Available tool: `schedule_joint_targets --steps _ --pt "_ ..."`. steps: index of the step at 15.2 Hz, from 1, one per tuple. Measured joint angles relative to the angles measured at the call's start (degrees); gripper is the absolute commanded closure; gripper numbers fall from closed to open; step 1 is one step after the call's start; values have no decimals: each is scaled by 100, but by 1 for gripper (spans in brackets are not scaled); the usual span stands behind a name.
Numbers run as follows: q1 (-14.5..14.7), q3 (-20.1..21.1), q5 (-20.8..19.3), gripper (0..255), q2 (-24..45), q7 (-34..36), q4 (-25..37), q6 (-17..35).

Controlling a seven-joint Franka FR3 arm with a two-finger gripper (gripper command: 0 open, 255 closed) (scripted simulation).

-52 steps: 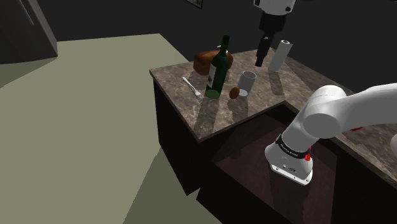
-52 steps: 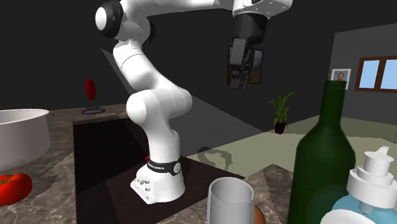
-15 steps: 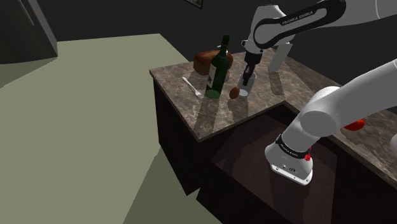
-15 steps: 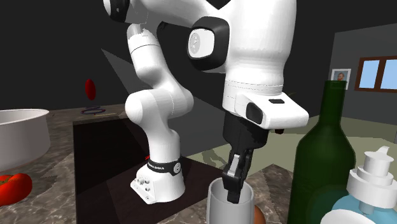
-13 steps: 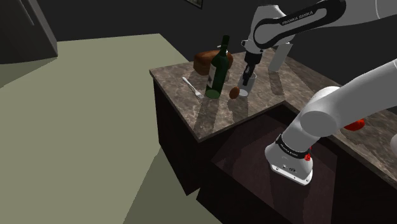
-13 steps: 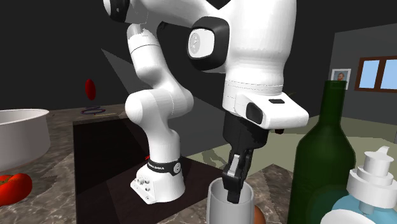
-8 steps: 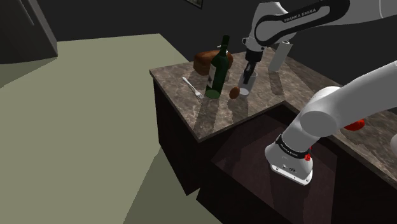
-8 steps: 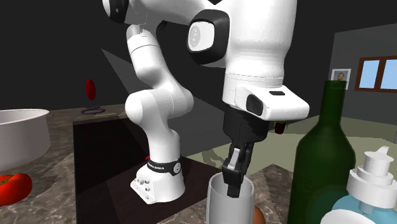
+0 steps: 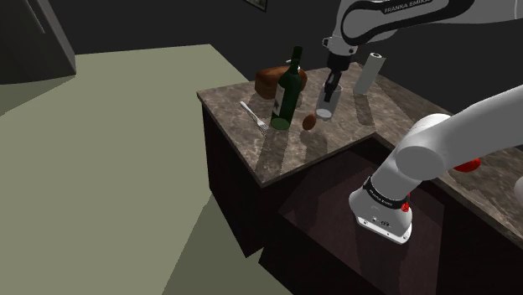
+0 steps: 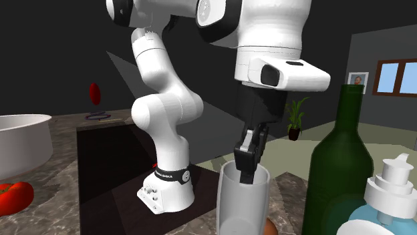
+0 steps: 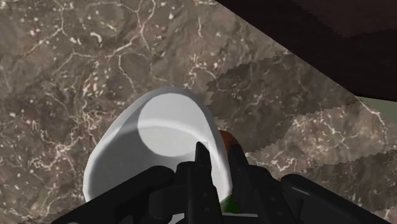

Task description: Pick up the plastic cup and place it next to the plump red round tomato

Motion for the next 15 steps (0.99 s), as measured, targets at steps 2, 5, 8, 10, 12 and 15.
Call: schedule_joint_targets --steps 2,5,8,10,12,15 --pt "3 22 10 255 -62 6 106 -168" --pt "6 51 22 255 -145 6 291 -436" --pt "8 72 36 255 -196 -2 506 -700" --pt "14 92 46 255 -230 4 612 -842" --pt "17 106 57 255 -251 1 749 -1000" --pt "26 134 75 255 -284 4 963 -1245"
